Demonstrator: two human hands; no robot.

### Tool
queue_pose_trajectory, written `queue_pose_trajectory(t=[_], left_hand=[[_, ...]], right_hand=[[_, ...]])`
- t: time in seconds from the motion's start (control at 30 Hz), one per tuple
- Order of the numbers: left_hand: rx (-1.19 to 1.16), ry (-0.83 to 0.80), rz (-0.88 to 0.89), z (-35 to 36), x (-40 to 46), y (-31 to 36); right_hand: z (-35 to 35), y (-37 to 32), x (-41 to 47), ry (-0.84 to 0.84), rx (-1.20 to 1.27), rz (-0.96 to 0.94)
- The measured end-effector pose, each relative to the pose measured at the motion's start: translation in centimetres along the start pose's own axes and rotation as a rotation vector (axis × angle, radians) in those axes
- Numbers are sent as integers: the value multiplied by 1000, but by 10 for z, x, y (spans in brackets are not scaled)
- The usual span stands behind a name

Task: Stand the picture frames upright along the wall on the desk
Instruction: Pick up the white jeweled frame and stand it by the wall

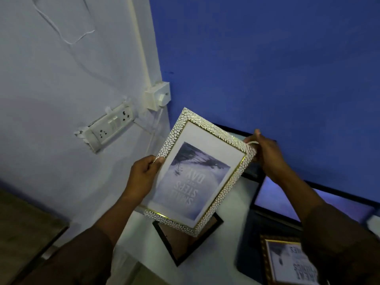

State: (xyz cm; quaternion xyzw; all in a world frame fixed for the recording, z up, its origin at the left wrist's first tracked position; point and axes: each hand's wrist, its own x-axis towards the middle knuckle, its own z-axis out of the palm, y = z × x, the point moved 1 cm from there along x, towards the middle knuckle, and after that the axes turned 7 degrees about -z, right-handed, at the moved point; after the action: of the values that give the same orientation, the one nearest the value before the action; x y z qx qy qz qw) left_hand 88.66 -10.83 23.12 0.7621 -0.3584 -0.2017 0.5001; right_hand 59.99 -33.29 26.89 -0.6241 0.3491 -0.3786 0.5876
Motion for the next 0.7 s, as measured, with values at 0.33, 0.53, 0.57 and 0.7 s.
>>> queue_pose_trajectory(t=[0.33,0.53,0.57,0.7], left_hand=[[136,-319,181,99,-84,99],[290,-303,302,156,-108,152],[296,-250,329,163,-109,157],[-27,-216,256,188,-114,159]], right_hand=[[-101,-62,-139,-121,-354,-101],[-156,-61,-197,207,-314,-117],[-163,-60,-204,262,-313,-109],[-190,-54,-232,510,-268,-105]])
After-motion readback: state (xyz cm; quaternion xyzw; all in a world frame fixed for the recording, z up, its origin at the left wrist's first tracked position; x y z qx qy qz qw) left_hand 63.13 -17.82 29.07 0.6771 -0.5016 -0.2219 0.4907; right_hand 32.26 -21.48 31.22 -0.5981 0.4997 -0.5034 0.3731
